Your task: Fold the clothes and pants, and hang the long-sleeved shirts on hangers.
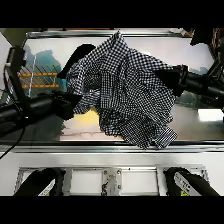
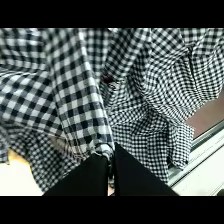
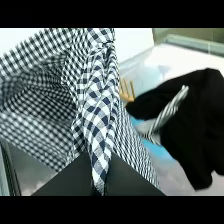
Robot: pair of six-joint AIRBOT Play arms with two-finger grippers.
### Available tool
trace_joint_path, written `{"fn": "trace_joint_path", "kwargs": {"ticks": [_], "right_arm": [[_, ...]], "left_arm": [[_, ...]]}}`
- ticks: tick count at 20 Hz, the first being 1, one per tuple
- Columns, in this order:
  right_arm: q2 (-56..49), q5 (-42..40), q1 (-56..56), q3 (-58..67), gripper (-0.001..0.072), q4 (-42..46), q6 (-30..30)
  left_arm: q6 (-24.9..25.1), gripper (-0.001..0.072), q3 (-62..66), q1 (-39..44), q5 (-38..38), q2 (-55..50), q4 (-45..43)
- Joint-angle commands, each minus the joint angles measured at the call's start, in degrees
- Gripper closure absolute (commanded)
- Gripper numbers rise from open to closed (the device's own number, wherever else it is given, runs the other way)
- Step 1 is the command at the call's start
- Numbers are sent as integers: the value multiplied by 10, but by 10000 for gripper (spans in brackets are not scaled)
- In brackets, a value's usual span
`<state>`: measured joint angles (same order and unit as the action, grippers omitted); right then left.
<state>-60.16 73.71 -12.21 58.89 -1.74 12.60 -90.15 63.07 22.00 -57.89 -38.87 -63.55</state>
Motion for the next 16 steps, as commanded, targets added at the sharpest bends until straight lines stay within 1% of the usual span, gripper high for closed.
{"fn": "trace_joint_path", "kwargs": {"ticks": [1,3,6,7,8,9,10,14,15,16], "right_arm": [[21,2,3,-1,704,-45,-9],[32,2,3,-1,701,-45,-8],[32,2,4,-1,697,-45,-4],[31,2,4,-1,700,-45,-4],[31,0,4,-1,702,-45,-7],[32,-4,4,-1,703,-45,-6],[36,-13,3,-1,705,-45,-6],[70,-99,-8,-1,706,-45,-6],[81,-110,-18,0,706,-45,-6],[92,-116,-32,1,706,-45,-6]], "left_arm": [[-39,697,0,81,97,-32,-49],[-40,697,0,78,129,-49,-42],[-40,695,1,57,128,-56,-38],[-40,530,1,55,127,-55,-38],[-40,229,1,55,126,-53,-38],[-40,159,1,55,130,-49,-40],[-40,159,1,55,134,-44,-40],[-45,161,1,55,135,-25,-44],[-50,175,1,55,135,-25,-44],[-52,389,1,55,131,-25,-44]]}}
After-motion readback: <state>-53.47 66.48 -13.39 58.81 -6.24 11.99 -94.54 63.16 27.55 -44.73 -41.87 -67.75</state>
